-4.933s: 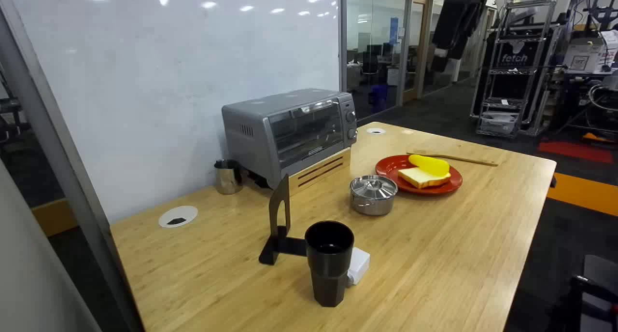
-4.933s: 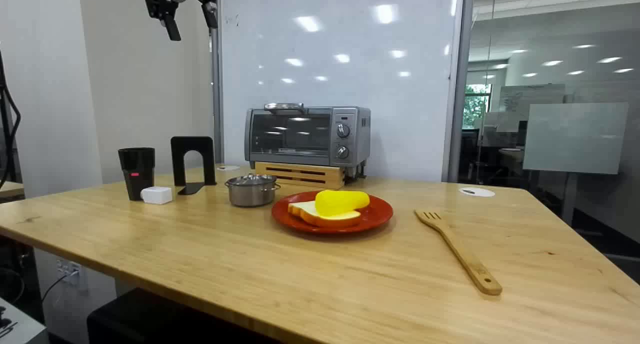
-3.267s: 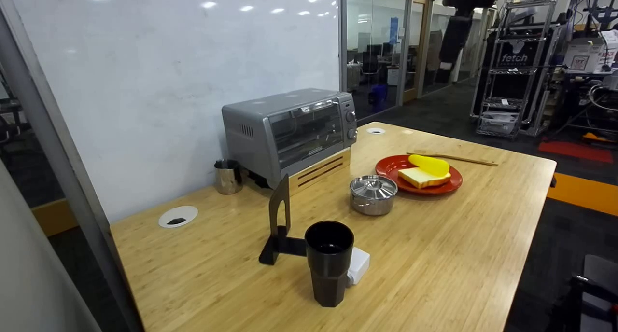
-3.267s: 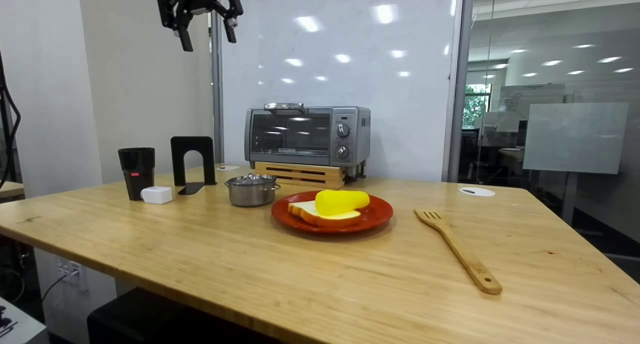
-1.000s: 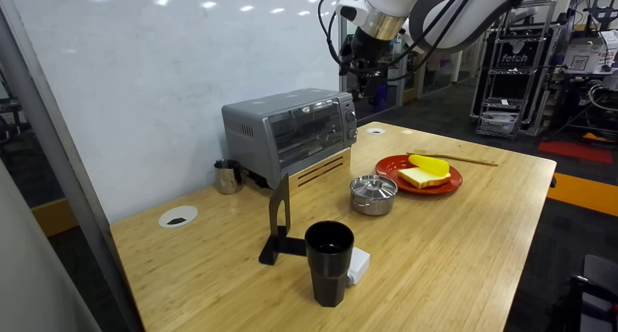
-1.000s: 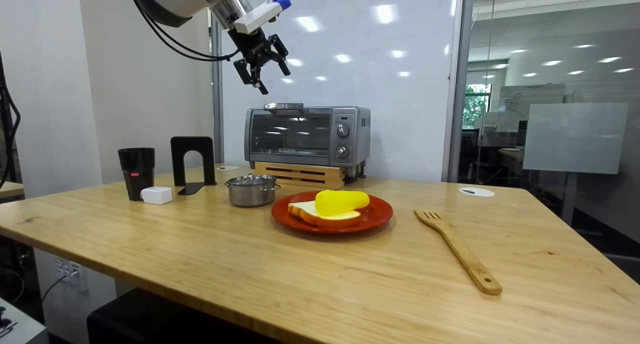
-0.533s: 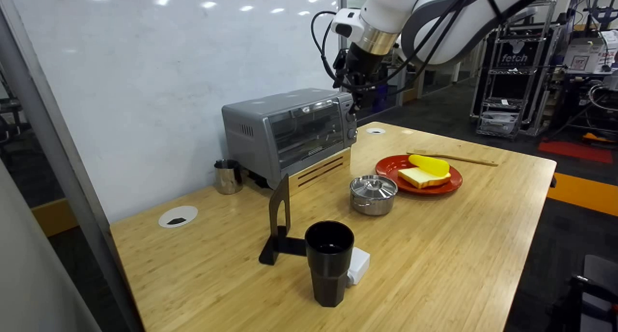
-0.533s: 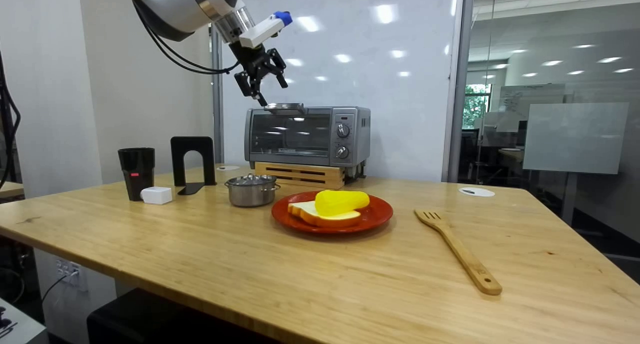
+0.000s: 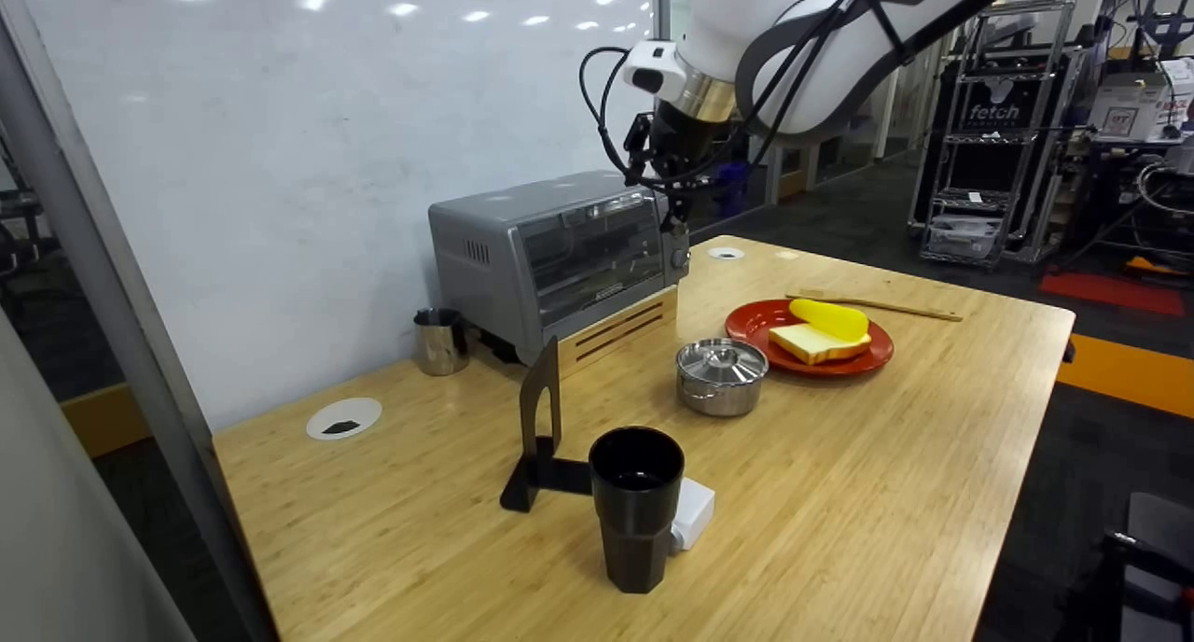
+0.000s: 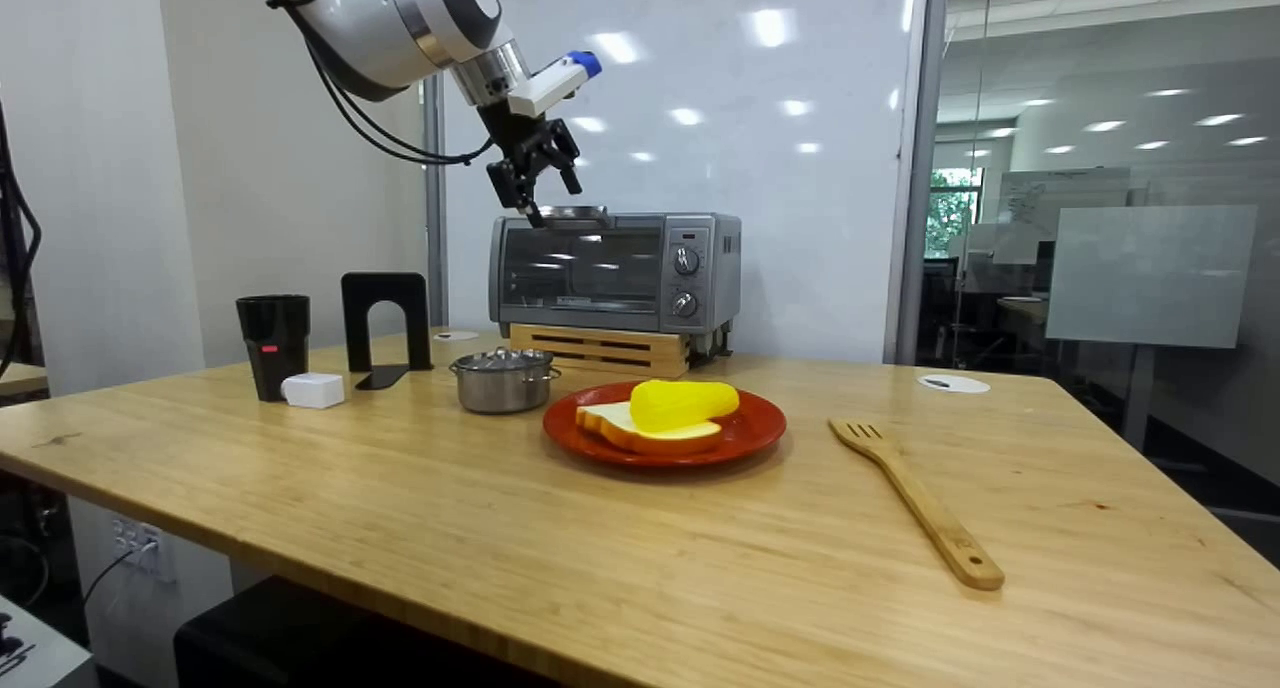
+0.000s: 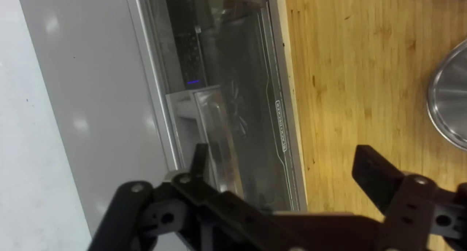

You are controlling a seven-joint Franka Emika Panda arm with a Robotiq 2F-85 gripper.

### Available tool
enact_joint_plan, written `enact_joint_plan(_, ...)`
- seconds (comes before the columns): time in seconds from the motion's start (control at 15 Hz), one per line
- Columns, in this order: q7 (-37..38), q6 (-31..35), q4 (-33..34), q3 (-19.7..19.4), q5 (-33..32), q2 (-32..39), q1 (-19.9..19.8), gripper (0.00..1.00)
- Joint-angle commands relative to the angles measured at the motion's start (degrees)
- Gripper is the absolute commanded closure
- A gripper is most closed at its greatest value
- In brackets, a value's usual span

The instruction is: Place the corn toy in the oven then close it

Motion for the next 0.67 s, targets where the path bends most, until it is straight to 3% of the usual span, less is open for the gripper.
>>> enact_joint_plan(0.0,-4.74,-0.27,5.13,1.6,1.51,3.97,-1.66,0.0)
enact_joint_plan(0.33,-8.42,-1.54,7.55,2.89,3.64,6.13,-2.51,0.0)
enact_joint_plan(0.6,-14.52,-5.04,7.06,5.92,9.95,5.65,-4.61,0.0)
